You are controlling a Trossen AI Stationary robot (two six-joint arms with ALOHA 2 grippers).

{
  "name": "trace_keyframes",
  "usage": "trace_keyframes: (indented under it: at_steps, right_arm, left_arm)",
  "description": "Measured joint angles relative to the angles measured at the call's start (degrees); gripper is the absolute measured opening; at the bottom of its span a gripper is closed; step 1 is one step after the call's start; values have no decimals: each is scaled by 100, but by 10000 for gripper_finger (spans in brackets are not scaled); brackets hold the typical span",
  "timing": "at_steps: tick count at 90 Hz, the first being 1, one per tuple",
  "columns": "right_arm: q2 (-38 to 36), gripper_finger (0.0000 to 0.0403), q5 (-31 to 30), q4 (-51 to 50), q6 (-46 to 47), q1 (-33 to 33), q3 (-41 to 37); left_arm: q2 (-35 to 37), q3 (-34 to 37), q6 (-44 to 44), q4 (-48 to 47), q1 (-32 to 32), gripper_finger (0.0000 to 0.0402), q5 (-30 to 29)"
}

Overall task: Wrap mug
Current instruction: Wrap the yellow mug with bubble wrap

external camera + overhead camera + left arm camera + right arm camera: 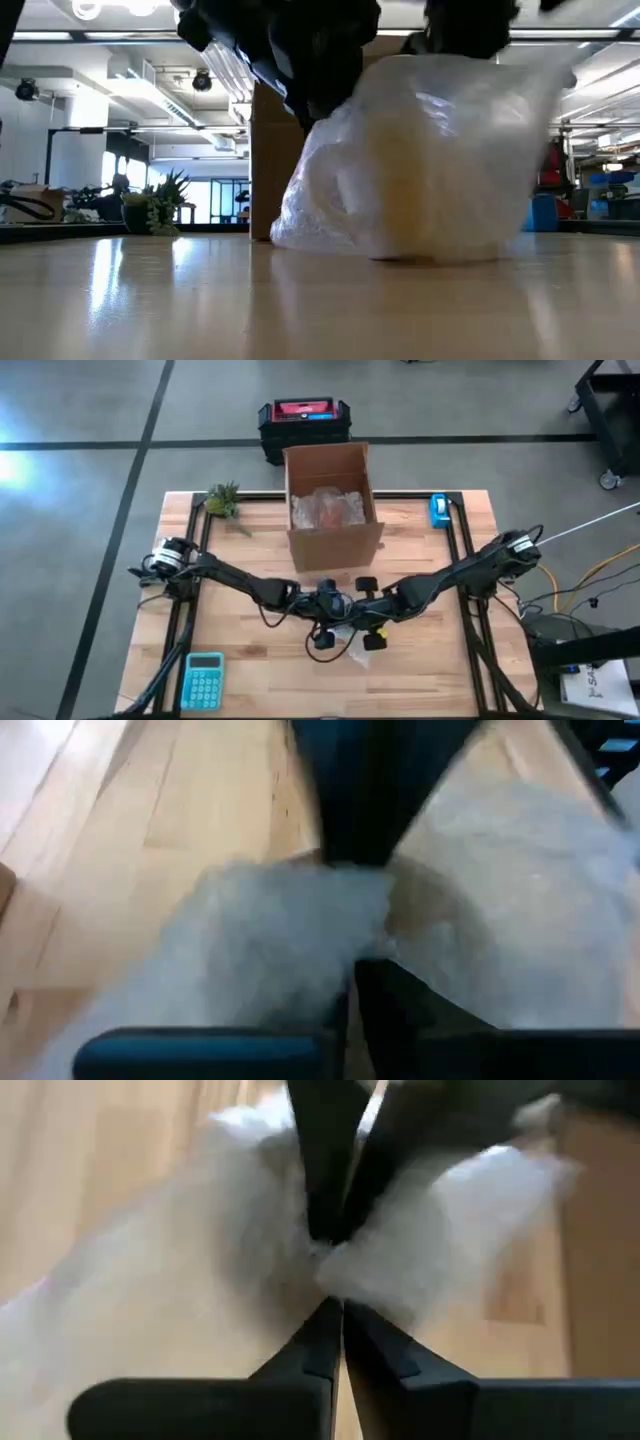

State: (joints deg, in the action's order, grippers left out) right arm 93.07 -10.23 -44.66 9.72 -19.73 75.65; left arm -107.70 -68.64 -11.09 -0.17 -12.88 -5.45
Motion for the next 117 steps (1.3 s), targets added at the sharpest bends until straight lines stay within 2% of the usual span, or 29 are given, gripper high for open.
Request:
trace_keyframes:
  at_steps: [6,14,23,35,63,76,86,96,105,117]
  right_arm:
    - [-48,2,-199,-84,-33,-4,160]
    - [-49,2,-611,341,-200,26,156]
    - [126,2,-415,888,-308,72,-48]
    - [626,2,-294,1004,-195,57,-171]
    - [871,2,-211,1154,-56,-22,-174]
    - [814,2,-134,1251,-100,-7,-188]
    - [840,2,95,974,-163,-40,-256]
    - [908,2,176,910,-160,-34,-312]
    - [888,2,84,1038,-151,-24,-288]
    - [890,2,58,1066,-144,-28,-286]
  left_arm:
    - [0,2,0,18,1,2,0]
    - [0,2,2,23,1,5,0]
    - [21,4,-5,21,0,6,0]
    - [113,-16,-39,-155,-10,2,26]
    - [335,-712,-100,-2250,-49,1,42]
    - [547,-752,-303,-2937,-58,1,-1]
    - [1013,-752,-448,-3011,-54,0,-58]
    - [1002,-714,-438,-2569,-53,3,8]
    - [885,-635,-320,-2701,-58,5,40]
    - [1179,-690,-295,-2777,-56,1,-80]
